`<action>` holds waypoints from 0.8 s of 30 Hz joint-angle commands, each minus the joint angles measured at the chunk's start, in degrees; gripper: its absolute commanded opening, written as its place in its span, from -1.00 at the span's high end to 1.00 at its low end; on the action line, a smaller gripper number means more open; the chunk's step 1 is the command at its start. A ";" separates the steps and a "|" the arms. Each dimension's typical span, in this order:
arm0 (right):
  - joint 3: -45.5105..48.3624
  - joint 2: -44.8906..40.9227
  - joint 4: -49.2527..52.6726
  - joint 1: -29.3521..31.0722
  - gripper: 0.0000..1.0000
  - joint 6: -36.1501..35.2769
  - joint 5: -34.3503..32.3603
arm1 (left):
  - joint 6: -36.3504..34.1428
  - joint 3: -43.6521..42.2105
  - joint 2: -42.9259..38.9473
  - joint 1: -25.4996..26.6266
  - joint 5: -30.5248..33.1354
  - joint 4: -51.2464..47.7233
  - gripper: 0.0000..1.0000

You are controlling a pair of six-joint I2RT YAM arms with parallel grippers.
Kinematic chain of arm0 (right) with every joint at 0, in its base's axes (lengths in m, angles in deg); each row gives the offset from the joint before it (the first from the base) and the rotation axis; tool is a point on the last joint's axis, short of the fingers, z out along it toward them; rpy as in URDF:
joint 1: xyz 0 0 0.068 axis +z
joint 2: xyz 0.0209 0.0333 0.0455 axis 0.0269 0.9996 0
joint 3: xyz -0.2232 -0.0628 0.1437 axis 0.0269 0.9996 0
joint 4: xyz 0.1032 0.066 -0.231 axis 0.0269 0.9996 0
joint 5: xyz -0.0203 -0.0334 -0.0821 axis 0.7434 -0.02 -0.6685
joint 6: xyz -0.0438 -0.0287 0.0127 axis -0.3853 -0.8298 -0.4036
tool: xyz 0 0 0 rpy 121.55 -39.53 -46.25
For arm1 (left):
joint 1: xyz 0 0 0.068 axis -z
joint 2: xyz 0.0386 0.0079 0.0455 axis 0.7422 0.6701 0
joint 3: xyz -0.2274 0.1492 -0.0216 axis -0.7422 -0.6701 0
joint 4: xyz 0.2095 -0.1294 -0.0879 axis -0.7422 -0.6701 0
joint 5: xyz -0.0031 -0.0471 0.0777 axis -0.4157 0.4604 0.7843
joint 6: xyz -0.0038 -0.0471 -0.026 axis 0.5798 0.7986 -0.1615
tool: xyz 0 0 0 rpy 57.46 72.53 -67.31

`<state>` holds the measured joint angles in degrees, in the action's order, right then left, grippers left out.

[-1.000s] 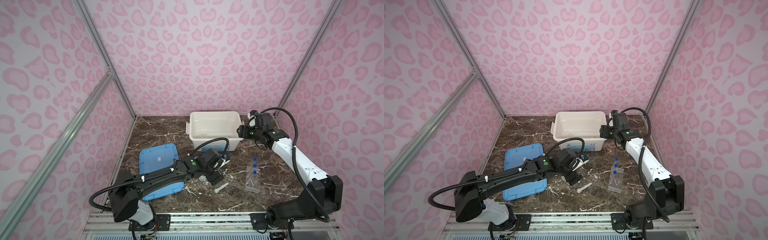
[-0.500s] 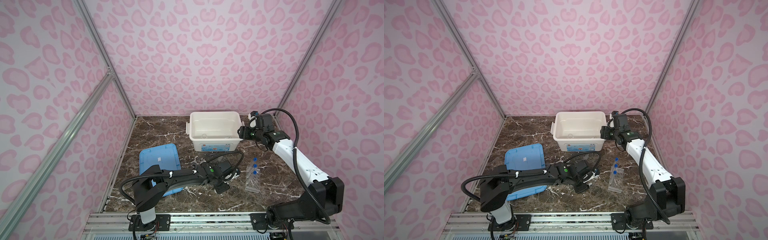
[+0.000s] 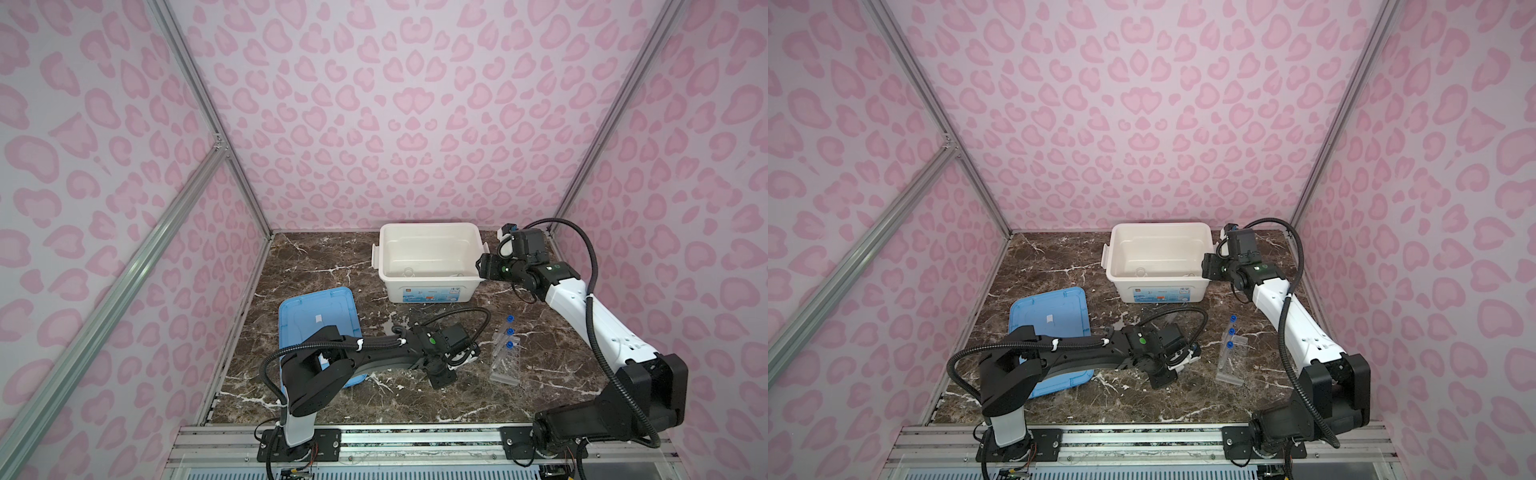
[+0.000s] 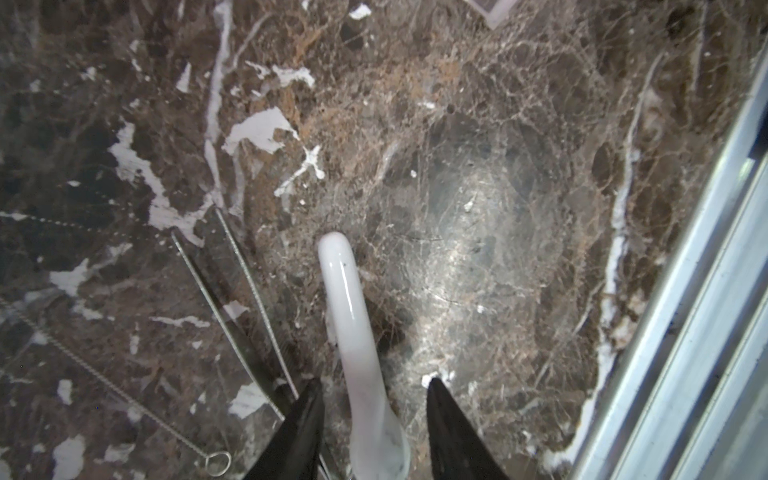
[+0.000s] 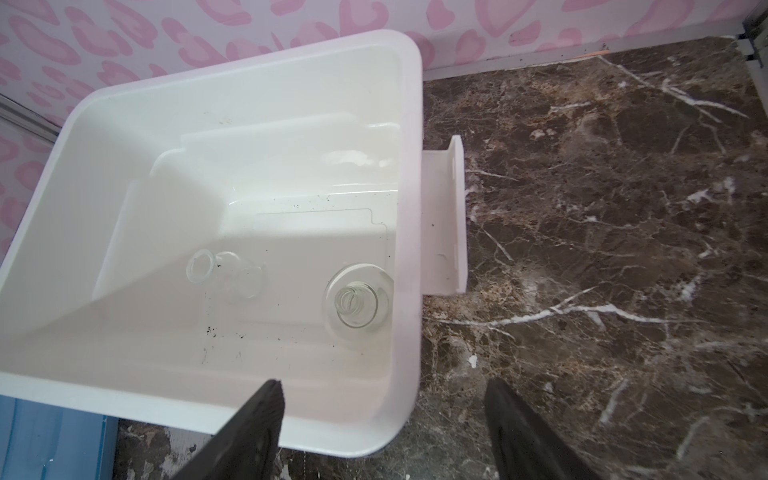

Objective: Organize the chemistry lab equipment
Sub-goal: 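Move the left gripper down over the white pestle on the table, then close the left gripper on the white pestle's handle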

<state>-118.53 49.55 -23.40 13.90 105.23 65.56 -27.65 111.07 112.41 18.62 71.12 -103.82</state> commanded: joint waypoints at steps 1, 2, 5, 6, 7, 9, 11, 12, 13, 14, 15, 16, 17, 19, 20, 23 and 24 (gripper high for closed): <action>0.52 -0.06 -1.51 0.02 -0.56 0.26 0.00 | -0.76 0.87 1.11 -0.01 -1.15 -1.58 0.18; 0.58 -0.01 -1.59 -0.04 -0.56 0.30 0.17 | -0.66 1.03 1.50 -0.01 -1.29 -1.64 0.19; 0.71 -0.03 -1.68 0.03 -0.56 0.32 0.45 | -0.31 1.19 2.26 -0.03 -1.47 -1.70 0.21; 0.75 -0.02 -1.68 -0.02 -0.56 0.44 0.45 | -0.07 1.27 2.48 -0.03 -1.45 -1.65 0.21; 0.80 -0.05 -1.68 0.02 -0.56 0.45 0.45 | 0.04 1.33 2.65 -0.10 -1.27 -1.67 0.21; 0.98 -0.11 -1.86 0.03 -0.56 0.44 0.54 | 0.14 1.42 3.00 -0.10 -0.96 -1.73 0.21; 1.06 -0.26 -1.95 -0.01 -0.56 0.39 0.54 | 0.12 1.54 3.28 -0.10 -0.86 -1.80 0.23; 1.10 -0.19 -1.95 -0.02 -0.56 0.44 0.53 | 0.05 1.58 3.42 -0.10 -0.86 -1.81 0.24; 1.06 -0.22 -1.95 0.00 -0.56 0.43 0.54 | 0.05 1.62 3.53 -0.10 -0.81 -1.87 0.25; 1.06 -0.30 -1.95 -0.03 -0.56 0.45 0.50 | -0.03 1.69 3.66 -0.10 -0.80 -1.88 0.25; 1.15 -0.32 -1.95 -0.06 -0.56 0.44 0.45 | -0.10 1.77 3.87 -0.10 -0.73 -2.03 0.25; 1.15 -0.41 -1.95 -0.05 -0.56 0.45 0.45 | -0.13 1.93 4.13 -0.14 -0.78 -2.22 0.25; 1.15 -0.50 -1.95 -0.06 -0.56 0.44 0.37 | -0.21 1.97 4.36 -0.18 -0.78 -2.40 0.32; 1.25 -0.59 -2.04 -0.14 -0.56 0.40 0.36 | -0.21 1.98 4.64 -0.19 -0.60 -2.51 0.39; 1.30 -0.65 -2.04 -0.06 -0.56 0.42 0.36 | -0.17 1.95 4.73 -0.19 -0.47 -2.42 0.41; 1.42 -0.71 -2.12 -0.14 -0.56 0.46 0.36 | -0.04 2.13 5.02 -0.30 -0.43 -2.43 0.46; 1.49 -0.78 -2.12 -0.16 -0.56 0.54 0.36 | 0.01 2.07 5.00 -0.28 -0.37 -2.56 0.49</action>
<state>-117.55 48.96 -24.43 13.79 105.32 66.15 -27.43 112.90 116.70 18.45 70.88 -105.33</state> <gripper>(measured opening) 0.779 0.265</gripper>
